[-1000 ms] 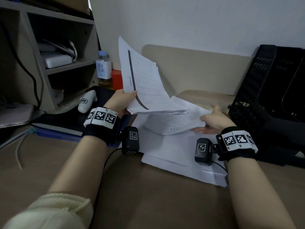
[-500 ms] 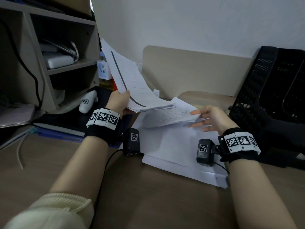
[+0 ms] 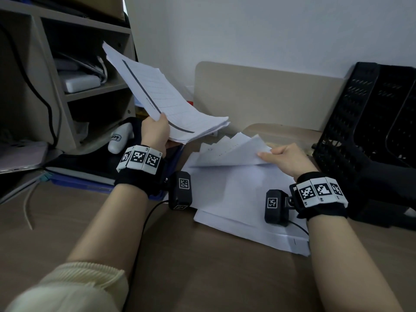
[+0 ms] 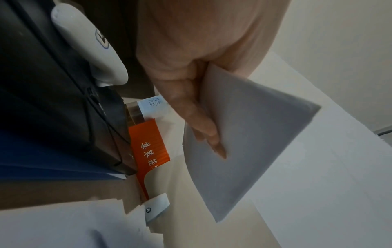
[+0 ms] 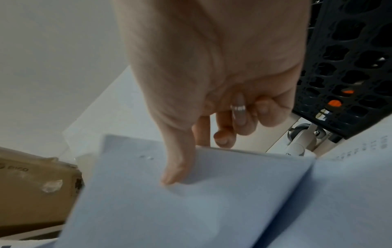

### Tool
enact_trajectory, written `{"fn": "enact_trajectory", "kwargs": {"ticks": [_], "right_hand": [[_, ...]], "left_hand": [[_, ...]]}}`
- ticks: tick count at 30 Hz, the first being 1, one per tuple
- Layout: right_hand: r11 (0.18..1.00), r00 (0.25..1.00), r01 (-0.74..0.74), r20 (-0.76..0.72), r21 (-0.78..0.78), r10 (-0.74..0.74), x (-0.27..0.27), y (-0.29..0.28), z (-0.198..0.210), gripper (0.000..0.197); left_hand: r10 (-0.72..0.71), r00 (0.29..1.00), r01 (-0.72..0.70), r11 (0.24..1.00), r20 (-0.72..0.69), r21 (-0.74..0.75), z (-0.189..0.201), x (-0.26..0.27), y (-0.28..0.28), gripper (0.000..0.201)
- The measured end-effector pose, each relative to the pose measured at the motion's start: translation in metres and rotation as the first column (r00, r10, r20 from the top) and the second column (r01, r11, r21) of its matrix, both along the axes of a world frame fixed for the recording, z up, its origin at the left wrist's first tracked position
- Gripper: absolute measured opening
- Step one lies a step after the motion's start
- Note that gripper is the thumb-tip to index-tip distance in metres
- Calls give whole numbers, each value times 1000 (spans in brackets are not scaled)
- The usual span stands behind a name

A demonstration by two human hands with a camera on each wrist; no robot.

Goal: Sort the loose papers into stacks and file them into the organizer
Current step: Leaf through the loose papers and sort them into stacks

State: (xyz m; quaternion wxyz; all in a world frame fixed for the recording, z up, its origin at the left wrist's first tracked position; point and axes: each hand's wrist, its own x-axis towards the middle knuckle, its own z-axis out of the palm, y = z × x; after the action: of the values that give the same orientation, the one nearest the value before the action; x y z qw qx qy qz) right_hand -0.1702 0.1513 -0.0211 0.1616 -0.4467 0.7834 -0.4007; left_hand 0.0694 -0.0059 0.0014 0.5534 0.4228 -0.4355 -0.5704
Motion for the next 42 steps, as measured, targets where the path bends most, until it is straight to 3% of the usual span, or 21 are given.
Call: {"fn": "enact_trajectory", "kwargs": {"ticks": [4,7,10,12,16,20,24,30,34,39,42], "right_hand": [[995,996,85,-2,-46,-85,4,-2,5,69],[982,986,166,-17,-87,-169,3,-5,5,56],[959,968,238,-44,-154,-247,-4,-6,2,40],[943,965,257,-5,-209,-264,-7,-7,1,40],[950,981,166,146,-265,-130,2,-13,4,37],[965,982,24,187,-263,27,23,-14,8,28],[955,970,-62,208,-290,126,48,-18,10,30],[907,913,-64,342,-416,222,68,-26,11,27],[873,879,-44,396,-486,265,80,-28,12,19],[789,839,-46,405,-612,363,89,-29,15,13],[750,825,-3,421,-662,376,90,-27,21,15]], "left_hand": [[52,998,-53,998,-28,-36,0,1,-1,34],[104,994,-101,991,31,-86,-1,3,-6,34],[132,974,-110,986,185,-125,-5,4,-11,34],[137,946,-94,984,293,-154,-5,3,-10,37],[81,896,-3,984,436,-178,-8,-2,-7,40],[-1,885,102,976,465,-193,-13,-6,-4,41],[-87,817,260,938,571,-230,-11,-9,6,39],[-73,647,451,839,759,-304,-5,-16,21,30],[-39,623,509,779,782,-366,0,-19,30,35],[-64,508,664,664,859,-344,9,-21,39,35],[-72,507,696,621,859,-359,13,-23,45,44]]}}
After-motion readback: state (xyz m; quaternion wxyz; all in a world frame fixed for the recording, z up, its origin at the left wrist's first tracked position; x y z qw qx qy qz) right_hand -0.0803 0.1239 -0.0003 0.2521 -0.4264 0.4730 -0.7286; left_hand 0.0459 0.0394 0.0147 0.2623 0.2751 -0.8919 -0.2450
